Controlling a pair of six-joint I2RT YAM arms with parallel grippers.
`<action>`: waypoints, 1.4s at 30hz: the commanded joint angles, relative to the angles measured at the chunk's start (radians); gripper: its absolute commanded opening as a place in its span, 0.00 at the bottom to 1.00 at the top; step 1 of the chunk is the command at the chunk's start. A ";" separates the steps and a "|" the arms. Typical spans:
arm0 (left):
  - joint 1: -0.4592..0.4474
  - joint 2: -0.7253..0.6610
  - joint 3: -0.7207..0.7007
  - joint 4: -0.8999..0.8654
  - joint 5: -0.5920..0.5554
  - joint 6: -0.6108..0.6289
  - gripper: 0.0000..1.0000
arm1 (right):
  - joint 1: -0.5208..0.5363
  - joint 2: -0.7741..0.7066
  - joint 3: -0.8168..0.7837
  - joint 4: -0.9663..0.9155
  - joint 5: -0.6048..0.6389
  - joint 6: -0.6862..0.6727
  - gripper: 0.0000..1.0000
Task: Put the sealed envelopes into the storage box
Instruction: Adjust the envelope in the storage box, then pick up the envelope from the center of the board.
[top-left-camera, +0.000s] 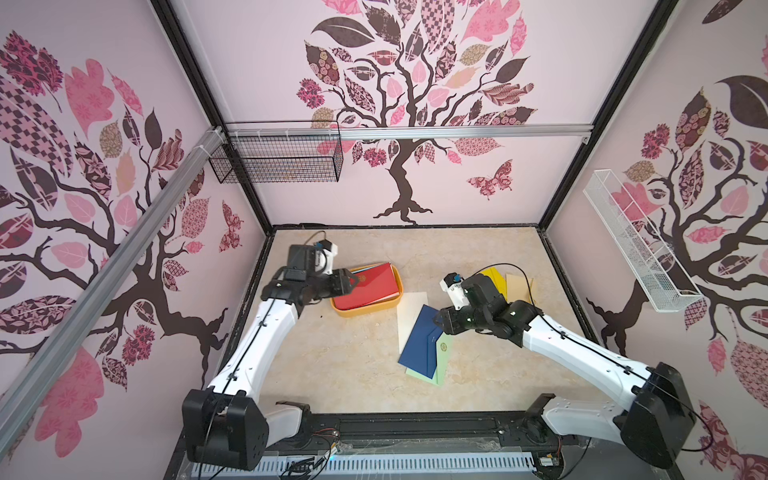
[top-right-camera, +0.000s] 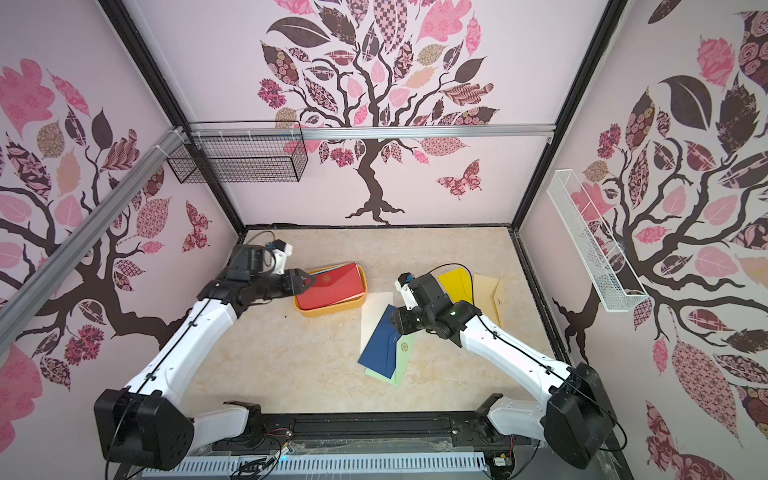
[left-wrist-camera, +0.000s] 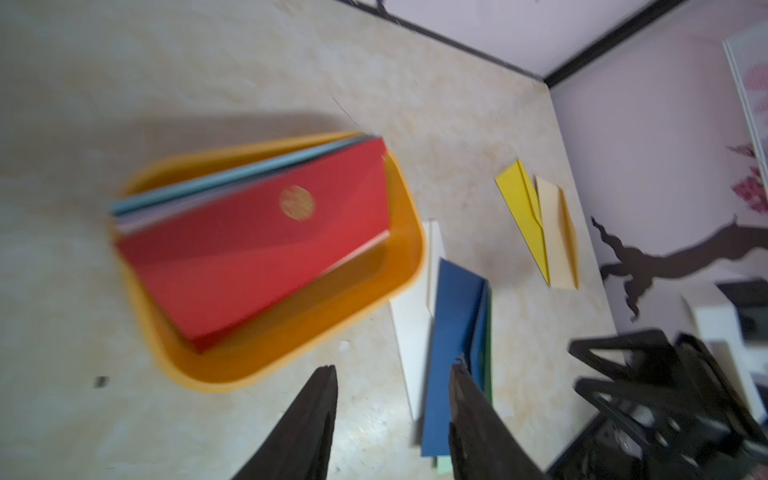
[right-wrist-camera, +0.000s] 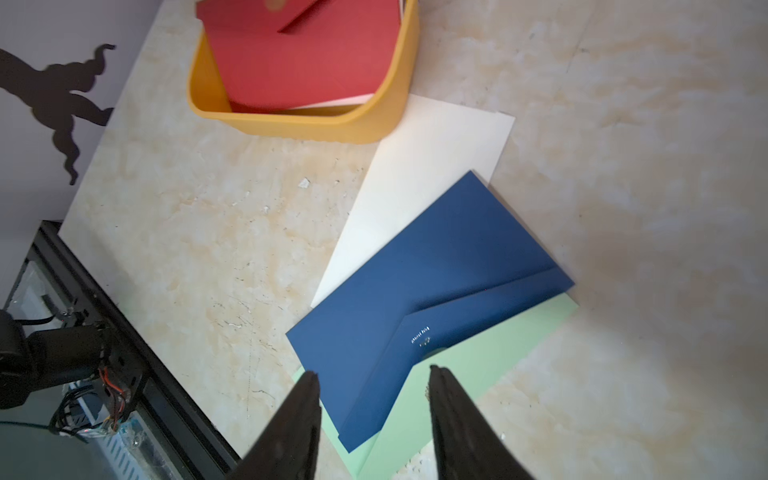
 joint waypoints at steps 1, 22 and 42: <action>-0.124 -0.011 -0.129 0.118 0.021 -0.167 0.49 | -0.003 0.030 0.006 -0.145 0.079 0.091 0.47; -0.395 0.297 -0.272 0.351 -0.010 -0.289 0.53 | -0.007 0.124 -0.066 0.030 -0.137 0.185 0.31; -0.397 0.360 -0.297 0.413 0.055 -0.308 0.54 | -0.006 0.309 -0.143 0.120 -0.099 0.203 0.16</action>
